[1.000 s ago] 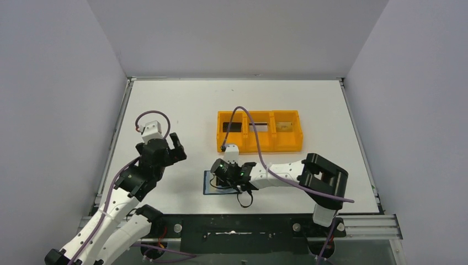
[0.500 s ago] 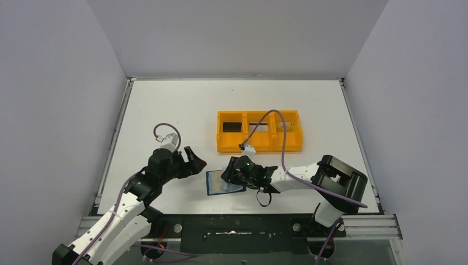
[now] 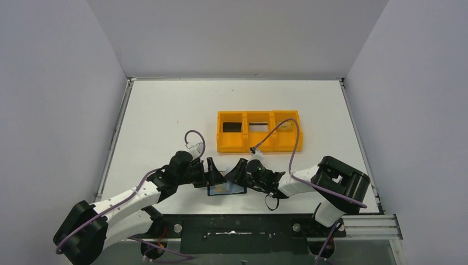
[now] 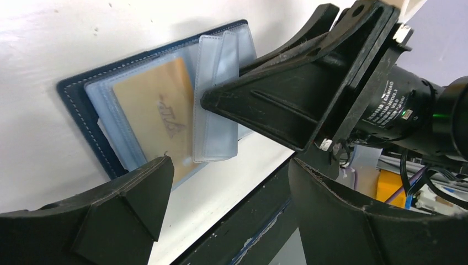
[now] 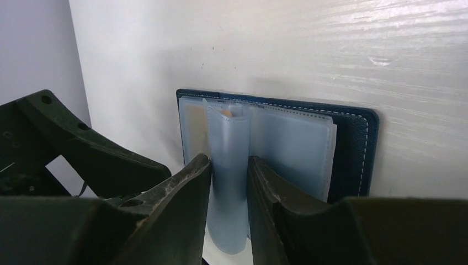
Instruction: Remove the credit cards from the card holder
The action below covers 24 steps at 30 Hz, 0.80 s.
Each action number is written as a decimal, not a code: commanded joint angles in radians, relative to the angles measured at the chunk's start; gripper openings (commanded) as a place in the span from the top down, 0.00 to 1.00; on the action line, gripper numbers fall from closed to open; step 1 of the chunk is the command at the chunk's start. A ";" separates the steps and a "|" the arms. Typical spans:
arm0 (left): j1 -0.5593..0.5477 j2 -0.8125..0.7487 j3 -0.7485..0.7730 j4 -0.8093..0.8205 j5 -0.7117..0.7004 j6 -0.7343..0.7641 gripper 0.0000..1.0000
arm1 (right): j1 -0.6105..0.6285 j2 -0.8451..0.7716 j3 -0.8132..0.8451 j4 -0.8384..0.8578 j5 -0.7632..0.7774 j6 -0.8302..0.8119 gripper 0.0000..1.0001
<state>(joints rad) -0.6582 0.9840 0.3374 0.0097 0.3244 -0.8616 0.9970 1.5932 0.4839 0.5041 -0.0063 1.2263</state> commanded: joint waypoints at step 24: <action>-0.081 0.236 -0.015 0.314 0.025 -0.074 0.61 | -0.041 -0.024 -0.085 0.175 -0.023 0.089 0.62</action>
<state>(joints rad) -0.7326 1.2243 0.3222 0.2146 0.3138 -0.9333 0.9668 1.5997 0.4072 0.6357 -0.0418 1.3231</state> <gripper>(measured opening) 0.411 0.360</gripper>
